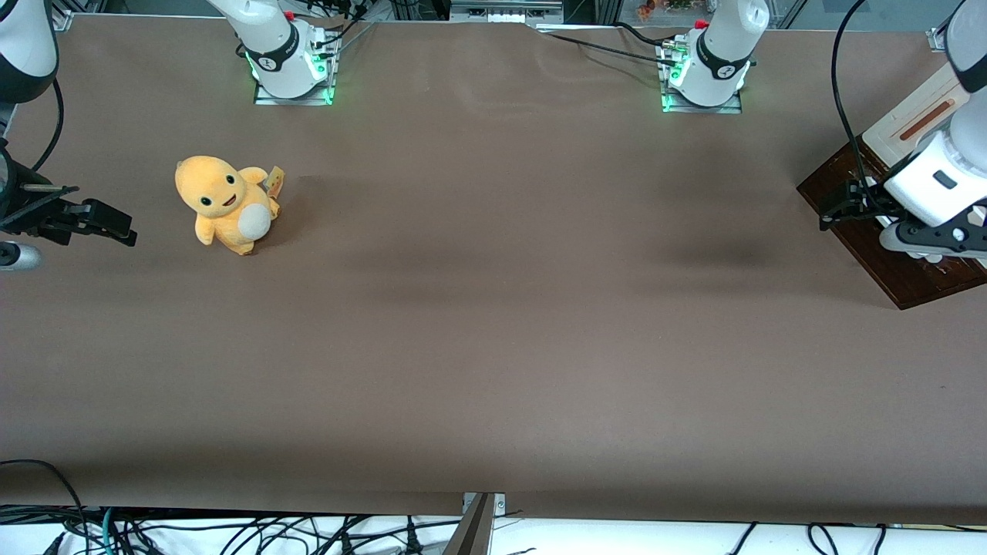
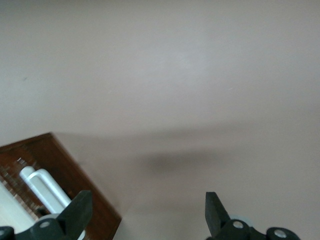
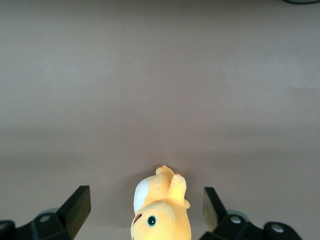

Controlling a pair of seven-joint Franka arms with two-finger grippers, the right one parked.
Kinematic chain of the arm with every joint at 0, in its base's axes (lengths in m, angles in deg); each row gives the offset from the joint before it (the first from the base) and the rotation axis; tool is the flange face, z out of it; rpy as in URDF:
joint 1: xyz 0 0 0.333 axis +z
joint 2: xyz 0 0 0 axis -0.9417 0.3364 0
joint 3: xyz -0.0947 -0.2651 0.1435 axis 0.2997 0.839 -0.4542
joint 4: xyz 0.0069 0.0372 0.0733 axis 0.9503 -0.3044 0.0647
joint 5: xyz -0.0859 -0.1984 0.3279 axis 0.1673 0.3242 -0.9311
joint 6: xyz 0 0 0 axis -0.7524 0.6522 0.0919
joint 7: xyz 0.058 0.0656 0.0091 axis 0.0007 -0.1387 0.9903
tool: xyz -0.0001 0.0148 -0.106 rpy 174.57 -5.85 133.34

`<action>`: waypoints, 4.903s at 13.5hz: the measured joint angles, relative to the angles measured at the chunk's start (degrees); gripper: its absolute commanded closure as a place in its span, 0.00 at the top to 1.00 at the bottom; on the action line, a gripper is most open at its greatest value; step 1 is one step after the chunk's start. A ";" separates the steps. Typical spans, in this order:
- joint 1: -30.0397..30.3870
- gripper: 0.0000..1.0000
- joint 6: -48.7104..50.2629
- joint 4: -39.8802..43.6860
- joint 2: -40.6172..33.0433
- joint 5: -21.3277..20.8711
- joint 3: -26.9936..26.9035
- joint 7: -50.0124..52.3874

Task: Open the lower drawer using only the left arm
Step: 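Move the left gripper toward the white handle of the lower drawer, then close the left gripper around the white bar handle, then pull the handle with the left gripper to slide the drawer outward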

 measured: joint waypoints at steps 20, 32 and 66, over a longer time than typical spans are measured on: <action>-3.10 1.00 18.54 -0.26 31.40 -35.02 -1.93 39.84; 2.62 0.99 18.66 -0.31 38.99 -41.75 -2.73 55.28; 4.09 0.01 20.43 1.84 43.72 -47.47 -2.52 59.36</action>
